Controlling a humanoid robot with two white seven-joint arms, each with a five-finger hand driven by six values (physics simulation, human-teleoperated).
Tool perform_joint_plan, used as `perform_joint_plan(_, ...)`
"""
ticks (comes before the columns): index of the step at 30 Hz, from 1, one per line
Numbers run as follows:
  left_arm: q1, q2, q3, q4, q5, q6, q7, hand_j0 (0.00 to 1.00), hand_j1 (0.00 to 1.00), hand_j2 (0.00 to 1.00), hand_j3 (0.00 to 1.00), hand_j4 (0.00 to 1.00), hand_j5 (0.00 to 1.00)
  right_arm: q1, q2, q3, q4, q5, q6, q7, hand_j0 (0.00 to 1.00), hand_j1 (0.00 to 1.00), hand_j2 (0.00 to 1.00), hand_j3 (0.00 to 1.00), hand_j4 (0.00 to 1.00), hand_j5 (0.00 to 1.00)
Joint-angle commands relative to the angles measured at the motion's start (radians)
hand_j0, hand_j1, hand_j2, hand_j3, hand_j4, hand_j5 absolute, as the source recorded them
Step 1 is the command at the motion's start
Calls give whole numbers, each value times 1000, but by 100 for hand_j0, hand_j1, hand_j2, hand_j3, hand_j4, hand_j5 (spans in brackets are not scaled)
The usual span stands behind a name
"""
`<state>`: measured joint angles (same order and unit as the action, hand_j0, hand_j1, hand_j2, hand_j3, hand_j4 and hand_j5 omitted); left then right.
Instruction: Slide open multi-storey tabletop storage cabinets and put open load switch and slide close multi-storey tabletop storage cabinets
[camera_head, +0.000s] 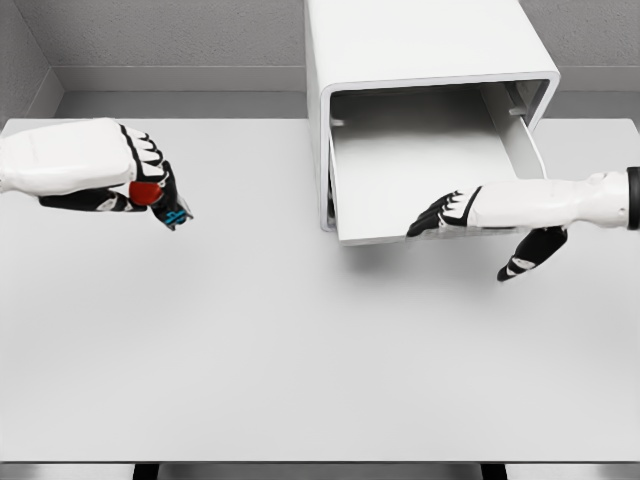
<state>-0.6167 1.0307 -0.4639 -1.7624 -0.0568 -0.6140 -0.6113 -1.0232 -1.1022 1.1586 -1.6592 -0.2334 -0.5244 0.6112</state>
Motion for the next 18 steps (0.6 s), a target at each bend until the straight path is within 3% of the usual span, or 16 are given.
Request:
perform_joint_plan(1, 0, -14, -1, 0, 6, 3, 0, 49, 49, 49, 49, 49, 49, 0, 4, -2, 1, -12, 66, 0, 100, 100, 100, 100, 100, 100)
perform_joint_plan(7, -25, -57, -9, 0, 6, 3, 0, 49, 49, 49, 49, 49, 49, 8, 7, 4, -4, 29, 78, 0, 100, 100, 100, 100, 100, 100)
perform_joint_plan(18, -83, -144, -30, 0, -2, 3, 0, 50, 50, 50, 50, 50, 50, 6, -4, 3, -13, 39, -72, 0, 100, 100, 100, 100, 100, 100)
